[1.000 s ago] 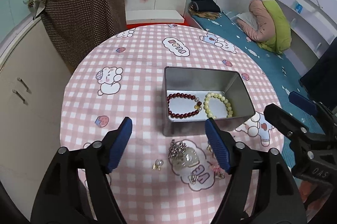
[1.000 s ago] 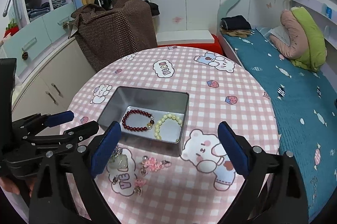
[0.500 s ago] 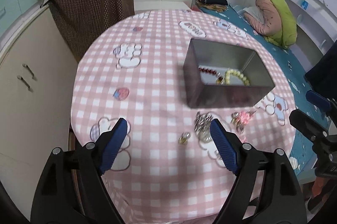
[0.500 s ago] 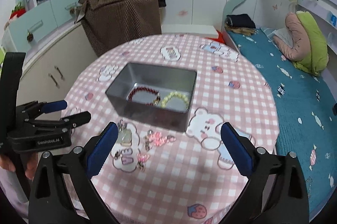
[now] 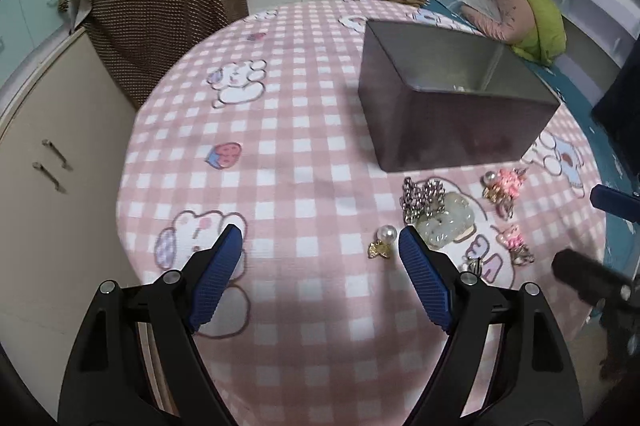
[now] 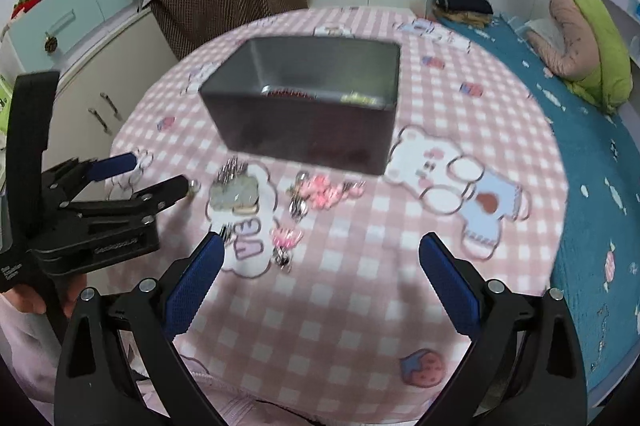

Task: Organize jewelry
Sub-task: 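Lift both open tools out of the tin toward the remaining jewelry, then grasp the pearl earring with the left tool while the right tool grasps a pink charm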

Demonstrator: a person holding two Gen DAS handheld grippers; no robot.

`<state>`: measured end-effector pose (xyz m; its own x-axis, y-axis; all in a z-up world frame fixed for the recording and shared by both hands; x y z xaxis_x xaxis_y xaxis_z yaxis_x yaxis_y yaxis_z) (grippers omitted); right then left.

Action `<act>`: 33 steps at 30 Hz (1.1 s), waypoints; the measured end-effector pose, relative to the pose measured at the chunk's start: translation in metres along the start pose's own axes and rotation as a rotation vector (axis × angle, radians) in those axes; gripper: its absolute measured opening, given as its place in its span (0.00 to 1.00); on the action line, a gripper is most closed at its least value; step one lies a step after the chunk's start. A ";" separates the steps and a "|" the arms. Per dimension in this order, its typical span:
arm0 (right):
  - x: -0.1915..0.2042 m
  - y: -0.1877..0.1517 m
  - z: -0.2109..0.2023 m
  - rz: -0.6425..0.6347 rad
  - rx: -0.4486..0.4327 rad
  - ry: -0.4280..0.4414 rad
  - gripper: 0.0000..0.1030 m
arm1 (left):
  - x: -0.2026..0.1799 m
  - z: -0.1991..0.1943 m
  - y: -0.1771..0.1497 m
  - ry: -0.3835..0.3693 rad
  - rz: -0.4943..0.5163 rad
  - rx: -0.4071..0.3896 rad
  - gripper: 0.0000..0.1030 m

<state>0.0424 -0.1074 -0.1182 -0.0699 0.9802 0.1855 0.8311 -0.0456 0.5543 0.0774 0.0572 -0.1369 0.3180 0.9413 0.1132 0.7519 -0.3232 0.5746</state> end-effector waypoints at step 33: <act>0.001 -0.017 0.017 -0.025 -0.004 0.036 0.14 | -0.016 -0.018 -0.024 -0.228 -0.001 -0.186 0.11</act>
<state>0.0375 -0.1021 -0.1410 -0.1102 0.9734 0.2011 0.8269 -0.0225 0.5620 0.0442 0.0520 -0.1377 0.4547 0.8886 -0.0600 0.6402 -0.2793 0.7156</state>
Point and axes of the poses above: each gripper's, at about its wrist camera, not at the fingertips, and z roughly the way its jaws point, x to its left, y to its top, the point moved 1 cm from there along z, roughly the way its jaws point, and after that the axes turned 11 degrees about z, right-handed, at the moved point
